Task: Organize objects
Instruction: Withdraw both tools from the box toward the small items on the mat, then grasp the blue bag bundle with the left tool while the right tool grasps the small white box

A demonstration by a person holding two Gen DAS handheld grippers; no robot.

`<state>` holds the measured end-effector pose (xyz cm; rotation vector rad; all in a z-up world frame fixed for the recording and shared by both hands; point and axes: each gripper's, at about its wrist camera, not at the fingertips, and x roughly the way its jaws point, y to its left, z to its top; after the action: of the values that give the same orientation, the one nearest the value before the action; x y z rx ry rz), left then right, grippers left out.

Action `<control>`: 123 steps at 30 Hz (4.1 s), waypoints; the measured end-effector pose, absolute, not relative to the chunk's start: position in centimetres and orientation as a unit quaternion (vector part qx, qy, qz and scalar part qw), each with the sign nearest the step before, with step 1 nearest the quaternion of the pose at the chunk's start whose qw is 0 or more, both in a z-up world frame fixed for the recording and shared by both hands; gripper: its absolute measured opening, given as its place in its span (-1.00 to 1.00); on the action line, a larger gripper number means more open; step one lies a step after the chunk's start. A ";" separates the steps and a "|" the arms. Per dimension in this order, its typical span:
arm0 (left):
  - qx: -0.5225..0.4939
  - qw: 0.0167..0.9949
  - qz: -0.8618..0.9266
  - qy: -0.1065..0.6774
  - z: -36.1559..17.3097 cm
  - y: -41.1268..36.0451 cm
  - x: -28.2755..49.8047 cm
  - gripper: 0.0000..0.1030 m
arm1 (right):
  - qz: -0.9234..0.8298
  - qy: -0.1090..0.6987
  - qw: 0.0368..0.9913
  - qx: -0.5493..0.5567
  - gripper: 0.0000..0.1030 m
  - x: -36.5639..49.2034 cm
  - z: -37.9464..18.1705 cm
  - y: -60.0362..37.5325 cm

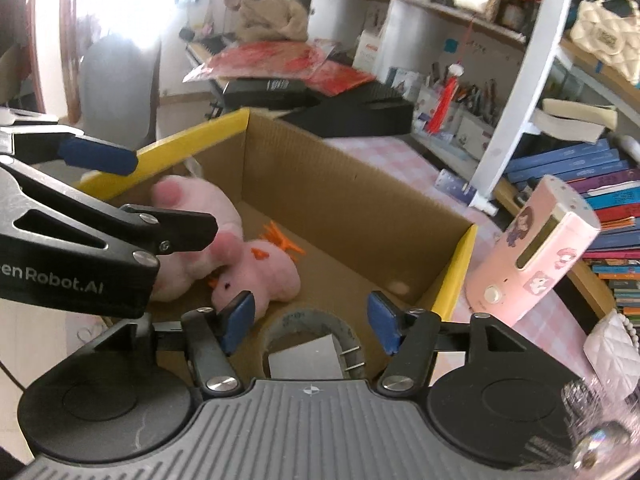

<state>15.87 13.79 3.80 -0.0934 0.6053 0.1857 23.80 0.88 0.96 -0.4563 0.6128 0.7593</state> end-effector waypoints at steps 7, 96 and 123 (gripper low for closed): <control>-0.059 0.957 0.094 0.269 5.0 13.7 13.1 0.76 | 0.316 0.261 0.897 -0.166 0.33 21.6 3.2 -1.0; 0.033 0.928 -0.097 0.358 -0.1 -2.0 5.2 0.91 | -0.051 0.362 0.930 -0.043 0.92 4.3 -1.9 -19.9; 0.008 0.927 -0.072 0.368 -1.1 -7.6 12.3 0.91 | 0.011 0.368 0.929 -0.040 0.91 14.2 -2.5 -25.6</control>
<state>12.32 -7.61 -1.13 0.0173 0.7535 -0.1481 14.24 -25.61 -2.50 -0.0812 0.7534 0.0232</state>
